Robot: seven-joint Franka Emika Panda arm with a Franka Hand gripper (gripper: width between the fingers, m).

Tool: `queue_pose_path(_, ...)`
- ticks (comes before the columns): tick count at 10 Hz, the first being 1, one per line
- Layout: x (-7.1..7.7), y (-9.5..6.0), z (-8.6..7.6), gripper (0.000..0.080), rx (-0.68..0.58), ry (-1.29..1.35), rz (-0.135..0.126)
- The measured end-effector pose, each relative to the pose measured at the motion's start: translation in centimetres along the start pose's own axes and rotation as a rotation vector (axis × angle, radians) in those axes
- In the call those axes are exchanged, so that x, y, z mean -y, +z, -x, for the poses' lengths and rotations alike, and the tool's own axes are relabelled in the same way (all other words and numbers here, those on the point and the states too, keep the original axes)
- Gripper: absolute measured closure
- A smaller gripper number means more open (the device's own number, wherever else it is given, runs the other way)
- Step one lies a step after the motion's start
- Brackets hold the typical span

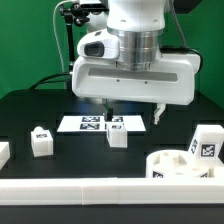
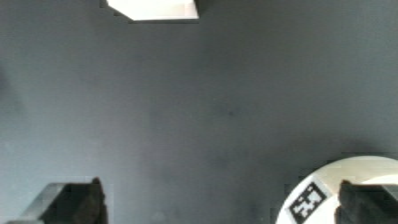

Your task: Assemble stool

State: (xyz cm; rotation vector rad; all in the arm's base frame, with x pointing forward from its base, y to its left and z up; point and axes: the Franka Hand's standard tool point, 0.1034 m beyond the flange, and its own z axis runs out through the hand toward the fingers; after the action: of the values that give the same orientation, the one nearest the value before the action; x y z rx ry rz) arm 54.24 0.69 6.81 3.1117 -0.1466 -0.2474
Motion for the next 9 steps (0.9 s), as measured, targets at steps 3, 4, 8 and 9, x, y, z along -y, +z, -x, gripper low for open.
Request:
queue_pose_path(3,-1.0,2.6,2.3,0.0150,-0.040,-0.059,-0.006)
queue_pose_path(4,-1.0,2.6,2.4,0.0150,-0.029,-0.060,-0.006)
queue_pose_path(8,-0.8,2.6,3.0,0.0150,0.115,-0.062,-0.002)
queue_pose_path(9,-0.8,2.8,3.3,0.0150,0.190,-0.065,0.000)
